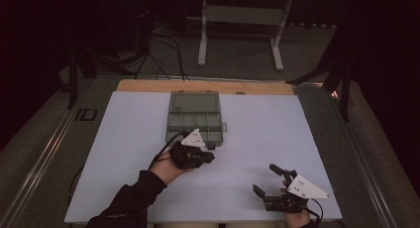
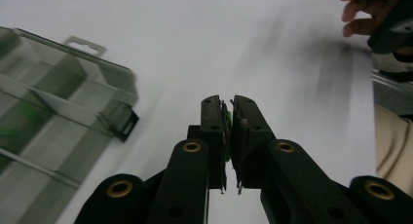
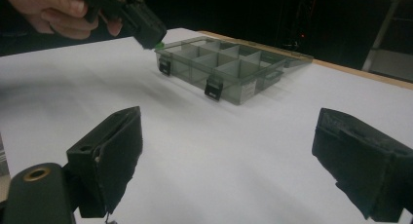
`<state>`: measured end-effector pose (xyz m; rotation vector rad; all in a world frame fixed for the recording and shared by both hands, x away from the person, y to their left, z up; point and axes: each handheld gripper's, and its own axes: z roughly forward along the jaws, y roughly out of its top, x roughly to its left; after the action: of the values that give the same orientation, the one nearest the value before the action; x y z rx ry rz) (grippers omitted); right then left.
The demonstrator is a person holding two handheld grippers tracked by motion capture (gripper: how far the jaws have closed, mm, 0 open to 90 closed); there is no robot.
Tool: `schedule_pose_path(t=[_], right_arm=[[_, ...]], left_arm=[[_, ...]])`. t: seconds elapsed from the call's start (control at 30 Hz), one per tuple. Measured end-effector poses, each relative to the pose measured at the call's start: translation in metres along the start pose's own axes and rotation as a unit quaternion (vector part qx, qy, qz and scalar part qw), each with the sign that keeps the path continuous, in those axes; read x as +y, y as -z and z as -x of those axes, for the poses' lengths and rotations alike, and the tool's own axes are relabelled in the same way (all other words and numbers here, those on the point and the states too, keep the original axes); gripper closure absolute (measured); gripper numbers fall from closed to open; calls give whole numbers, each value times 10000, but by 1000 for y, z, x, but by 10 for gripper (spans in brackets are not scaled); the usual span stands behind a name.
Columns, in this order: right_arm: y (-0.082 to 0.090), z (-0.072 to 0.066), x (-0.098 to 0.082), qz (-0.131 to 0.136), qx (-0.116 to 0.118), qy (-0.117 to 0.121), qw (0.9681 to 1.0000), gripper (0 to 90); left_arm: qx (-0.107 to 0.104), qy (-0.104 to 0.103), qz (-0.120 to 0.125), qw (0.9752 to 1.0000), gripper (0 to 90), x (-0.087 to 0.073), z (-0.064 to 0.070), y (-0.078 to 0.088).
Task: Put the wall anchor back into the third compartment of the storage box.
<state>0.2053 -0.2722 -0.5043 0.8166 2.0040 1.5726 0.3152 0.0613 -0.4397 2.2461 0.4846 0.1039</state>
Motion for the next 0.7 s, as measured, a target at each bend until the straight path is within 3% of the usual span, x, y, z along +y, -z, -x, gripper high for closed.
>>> schedule_pose_path(t=[0.43, 0.6, 0.7], right_arm=[[0, 0, 0, -9, 1, -12, 10000, 112], [0, 0, 0, -14, 6, -2, 10000, 112], [0, 0, 0, -16, 9, -2, 10000, 112]], left_arm=[[362, 317, 258, 9985, 831, 16, -25, 16], [714, 545, 424, 9951, 831, 24, -40, 15], [962, 763, 493, 9912, 830, 27, -48, 13]])
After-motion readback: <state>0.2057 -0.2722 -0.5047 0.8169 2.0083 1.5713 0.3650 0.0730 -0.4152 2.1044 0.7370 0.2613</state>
